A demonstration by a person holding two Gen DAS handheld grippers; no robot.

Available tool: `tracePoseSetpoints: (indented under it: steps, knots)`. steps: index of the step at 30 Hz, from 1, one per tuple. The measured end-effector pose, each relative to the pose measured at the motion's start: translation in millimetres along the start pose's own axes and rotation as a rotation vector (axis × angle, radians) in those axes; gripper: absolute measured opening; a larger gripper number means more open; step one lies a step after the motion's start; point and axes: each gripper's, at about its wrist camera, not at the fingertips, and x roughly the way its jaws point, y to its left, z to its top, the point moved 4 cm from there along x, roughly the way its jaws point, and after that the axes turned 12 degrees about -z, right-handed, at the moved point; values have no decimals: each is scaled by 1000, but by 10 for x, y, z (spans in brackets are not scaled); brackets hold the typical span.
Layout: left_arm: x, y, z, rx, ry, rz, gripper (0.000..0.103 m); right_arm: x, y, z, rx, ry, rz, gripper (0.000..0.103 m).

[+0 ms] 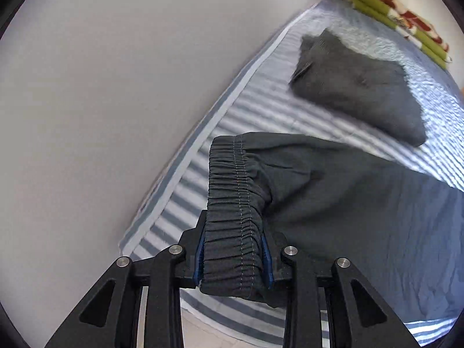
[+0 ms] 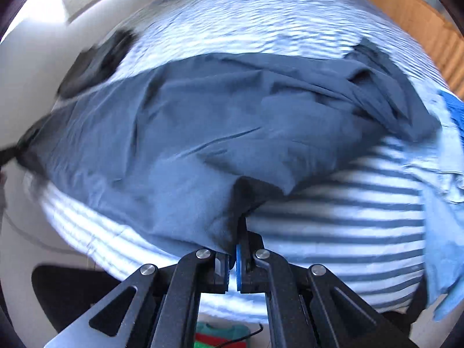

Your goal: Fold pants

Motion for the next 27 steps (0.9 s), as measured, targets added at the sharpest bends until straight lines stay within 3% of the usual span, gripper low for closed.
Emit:
tracePoseSetpoints:
  steps: [2, 3, 6, 9, 13, 17, 22, 27]
  knots:
    - [100, -11, -25, 20, 31, 28, 42, 133, 135, -29, -46, 30, -10, 7]
    - [123, -12, -52, 26, 44, 40, 50, 197, 144, -57, -59, 62, -2, 7]
    - [70, -16, -128, 52, 57, 58, 55, 194, -7, -128, -78, 101, 37, 10]
    - [-171, 22, -171, 47, 30, 77, 56, 6, -360, -211, -90, 74, 61, 27]
    - [-515, -256, -149, 75, -42, 65, 56, -346, -1026, -187, 6, -10, 78, 28]
    - [-872, -1043, -188, 172, -102, -87, 56, -567, -1777, 109, 164, -107, -6, 30]
    - [-934, -2510, -351, 344, -90, -343, 57, -409, -2306, 688, 219, -215, -94, 34]
    - [-856, -3923, -691, 468, -37, -598, 57, -87, -2618, 1234, 219, -202, -140, 34]
